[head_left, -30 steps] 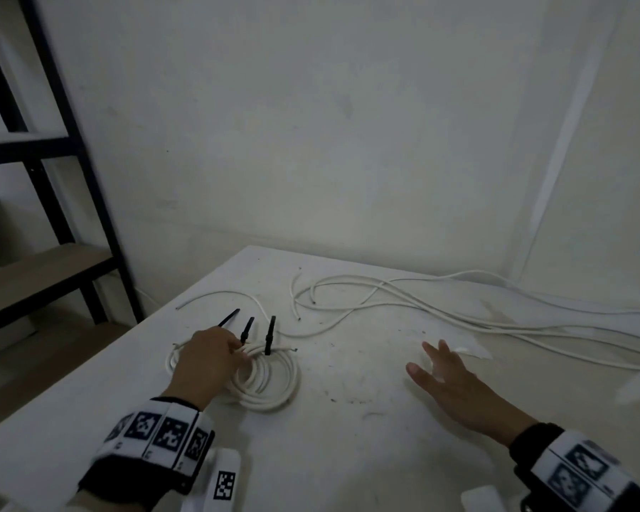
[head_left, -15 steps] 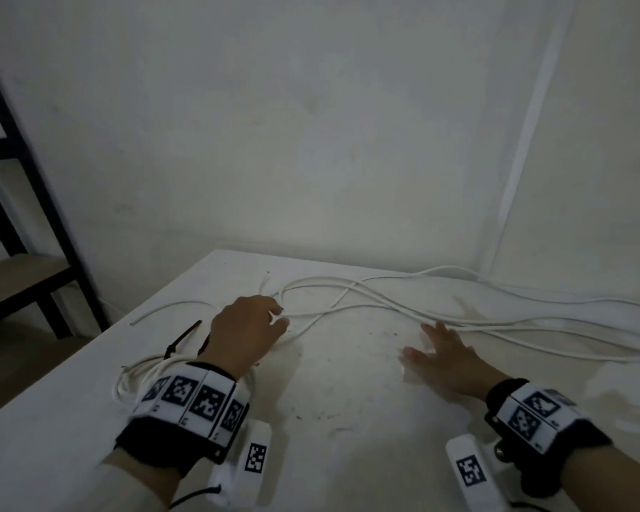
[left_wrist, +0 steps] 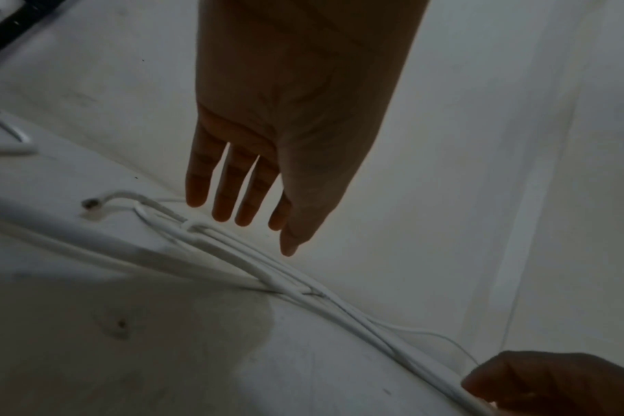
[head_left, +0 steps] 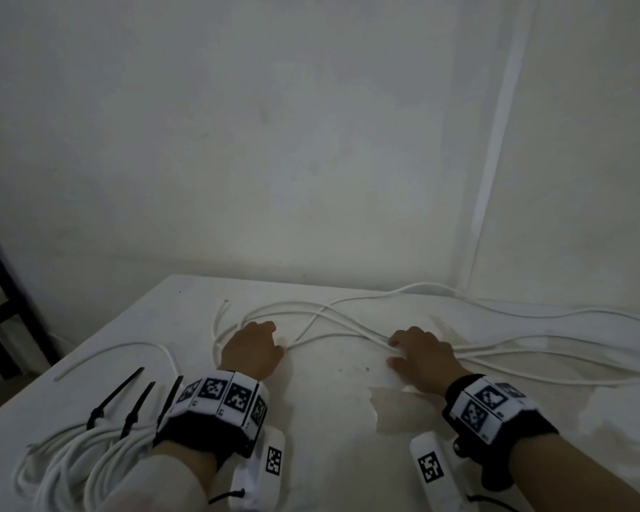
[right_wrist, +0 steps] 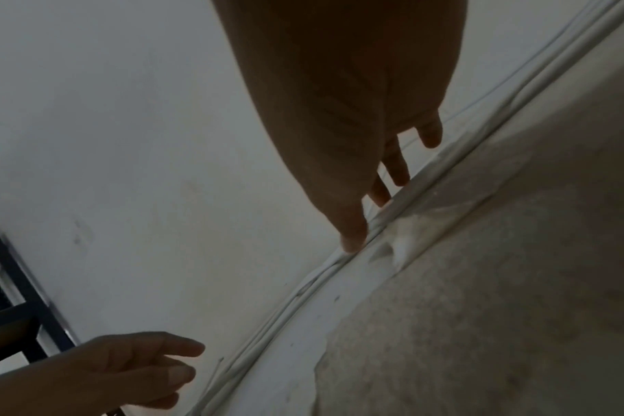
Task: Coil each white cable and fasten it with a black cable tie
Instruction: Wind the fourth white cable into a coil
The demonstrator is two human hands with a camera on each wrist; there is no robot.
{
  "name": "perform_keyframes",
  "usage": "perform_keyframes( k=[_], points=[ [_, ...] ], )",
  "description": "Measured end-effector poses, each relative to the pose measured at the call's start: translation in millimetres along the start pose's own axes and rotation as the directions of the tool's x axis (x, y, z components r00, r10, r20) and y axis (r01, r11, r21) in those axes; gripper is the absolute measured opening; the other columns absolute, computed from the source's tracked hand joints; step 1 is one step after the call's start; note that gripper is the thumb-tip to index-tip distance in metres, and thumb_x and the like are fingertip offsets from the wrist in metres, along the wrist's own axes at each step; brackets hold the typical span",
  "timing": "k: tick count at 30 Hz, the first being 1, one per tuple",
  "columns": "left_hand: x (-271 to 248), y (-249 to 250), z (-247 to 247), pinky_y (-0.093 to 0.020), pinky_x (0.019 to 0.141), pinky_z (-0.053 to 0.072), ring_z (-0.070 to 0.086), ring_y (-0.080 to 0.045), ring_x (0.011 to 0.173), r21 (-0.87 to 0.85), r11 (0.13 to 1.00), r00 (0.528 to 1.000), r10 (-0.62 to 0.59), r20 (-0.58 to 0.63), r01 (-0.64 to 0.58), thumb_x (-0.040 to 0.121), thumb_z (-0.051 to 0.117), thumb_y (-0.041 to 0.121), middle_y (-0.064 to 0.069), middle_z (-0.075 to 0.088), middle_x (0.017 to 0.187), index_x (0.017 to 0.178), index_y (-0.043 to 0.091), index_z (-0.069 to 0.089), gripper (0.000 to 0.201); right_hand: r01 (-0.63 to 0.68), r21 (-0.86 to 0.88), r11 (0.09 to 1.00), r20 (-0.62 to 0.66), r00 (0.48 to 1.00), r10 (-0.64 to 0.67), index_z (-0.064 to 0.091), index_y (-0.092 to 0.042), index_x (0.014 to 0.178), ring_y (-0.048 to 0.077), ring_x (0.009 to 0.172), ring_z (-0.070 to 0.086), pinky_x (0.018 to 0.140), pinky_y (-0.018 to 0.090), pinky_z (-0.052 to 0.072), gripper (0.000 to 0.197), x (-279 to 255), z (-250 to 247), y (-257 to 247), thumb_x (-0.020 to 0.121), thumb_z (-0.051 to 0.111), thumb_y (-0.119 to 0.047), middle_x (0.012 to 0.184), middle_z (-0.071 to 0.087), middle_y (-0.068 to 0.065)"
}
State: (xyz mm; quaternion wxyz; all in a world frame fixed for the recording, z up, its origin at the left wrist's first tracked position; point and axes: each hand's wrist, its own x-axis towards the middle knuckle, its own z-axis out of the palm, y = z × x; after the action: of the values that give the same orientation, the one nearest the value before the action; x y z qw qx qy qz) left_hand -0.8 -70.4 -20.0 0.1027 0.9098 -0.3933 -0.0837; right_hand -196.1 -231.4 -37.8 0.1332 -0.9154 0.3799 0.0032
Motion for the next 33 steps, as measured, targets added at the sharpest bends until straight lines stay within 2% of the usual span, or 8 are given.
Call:
perform_keyframes(
  k=[6, 13, 16, 19, 23, 27, 30, 33],
  points=[
    [12.2, -1.2, 13.8, -0.037, 0.104, 0.037, 0.041, -0.03, 0.128, 0.047, 0.997, 0.992, -0.073, 0.099, 0.069, 0.095, 0.043, 0.027, -0.014, 0.039, 0.14, 0.138, 0.013, 0.036, 0.046, 0.001, -0.026, 1.0, -0.066, 0.998, -0.003, 0.049, -0.015, 0.093, 0.025, 0.109, 0.043, 0.089, 0.035, 0.036, 0.01, 5.2, 2.8, 4.9, 0.093, 0.047, -0.025, 0.119, 0.044, 0.008],
    [12.1, -7.7, 14.3, -0.039, 0.106, 0.035, 0.037, -0.032, 0.13, 0.038, 0.992, 0.989, -0.127, 0.08, 0.124, 0.093, 0.045, 0.027, -0.016, 0.036, 0.14, 0.135, 0.012, 0.036, 0.045, 0.141, 0.202, 0.969, -0.164, 0.981, -0.108, 0.04, -0.024, 0.082, 0.019, 0.094, 0.05, 0.075, 0.026, 0.033, 0.015, -21.5, -11.5, 20.9, 0.096, 0.044, -0.021, 0.097, 0.047, -0.002],
    [6.7, -3.5, 15.3, -0.041, 0.108, 0.032, 0.028, -0.033, 0.135, 0.037, 0.994, 0.992, -0.106, 0.068, 0.103, 0.093, 0.048, 0.03, -0.016, 0.023, 0.148, 0.146, 0.015, 0.016, 0.064, 0.294, 0.367, 0.883, -0.311, 0.933, -0.181, 0.04, -0.029, 0.073, 0.004, 0.068, 0.045, 0.064, 0.015, 0.037, 0.026, -42.6, -27.2, 23.5, 0.095, 0.046, -0.017, 0.076, 0.049, -0.008],
    [0.0, 10.6, 15.1, -0.048, 0.11, 0.026, 0.014, -0.035, 0.14, -0.053, 0.998, 0.997, 0.022, 0.078, -0.018, 0.091, 0.053, 0.033, -0.014, 0.004, 0.155, 0.148, 0.03, -0.007, 0.083, 0.466, 0.356, 0.81, -0.464, 0.84, -0.28, 0.05, -0.032, 0.08, -0.002, 0.071, 0.05, 0.065, 0.008, 0.037, 0.019, -61.4, -43.8, 20.0, 0.091, 0.055, -0.018, 0.075, 0.052, -0.013],
    [-4.8, 26.9, 20.4, -0.046, 0.112, 0.024, 0.012, -0.031, 0.142, -0.068, 0.991, 0.984, 0.127, 0.126, -0.119, 0.095, 0.042, 0.041, -0.009, 0.01, 0.155, 0.146, 0.033, 0.021, 0.056, 0.573, 0.41, 0.71, -0.579, 0.764, -0.283, 0.059, -0.033, 0.084, -0.001, 0.077, 0.055, 0.067, 0.006, 0.038, 0.01, -81.7, -67.2, 14.1, 0.083, 0.05, -0.029, 0.08, 0.062, -0.01],
    [-6.4, 35.9, 18.8, -0.031, 0.088, 0.038, 0.051, -0.029, 0.111, -0.03, 0.978, 0.975, 0.207, 0.082, -0.206, 0.1, 0.031, 0.028, -0.015, 0.055, 0.117, 0.114, 0.008, 0.053, 0.032, 0.605, 0.412, 0.681, -0.693, 0.693, -0.197, 0.059, -0.028, 0.079, 0.011, 0.074, 0.056, 0.061, 0.009, 0.038, 0.009, -95.4, -87.6, 22.1, 0.082, 0.051, -0.025, 0.074, 0.063, -0.003],
    [-10.7, 34.8, 14.6, -0.027, 0.068, 0.031, 0.051, -0.025, 0.085, -0.141, 0.951, 0.962, 0.27, -0.046, -0.274, 0.1, 0.032, 0.023, -0.002, 0.047, 0.077, 0.08, 0.017, 0.041, 0.023, 0.559, 0.338, 0.758, -0.742, 0.653, -0.151, 0.061, -0.015, 0.079, 0.001, 0.07, 0.054, 0.061, 0.004, 0.037, 0.009, -96.6, -97.1, 42.1, 0.087, 0.057, -0.015, 0.072, 0.06, 0.0],
    [-16.3, 24.7, 10.1, -0.028, 0.064, 0.029, 0.047, -0.019, 0.078, -0.139, 0.946, 0.956, 0.285, -0.076, -0.293, 0.1, 0.032, 0.021, 0.003, 0.044, 0.069, 0.068, 0.023, 0.029, 0.032, 0.45, 0.325, 0.832, -0.774, 0.632, -0.039, 0.064, -0.003, 0.082, 0.009, 0.067, 0.052, 0.062, 0.003, 0.036, 0.009, -99.6, -110.5, 65.5, 0.088, 0.057, -0.004, 0.075, 0.06, 0.011]
  ],
)
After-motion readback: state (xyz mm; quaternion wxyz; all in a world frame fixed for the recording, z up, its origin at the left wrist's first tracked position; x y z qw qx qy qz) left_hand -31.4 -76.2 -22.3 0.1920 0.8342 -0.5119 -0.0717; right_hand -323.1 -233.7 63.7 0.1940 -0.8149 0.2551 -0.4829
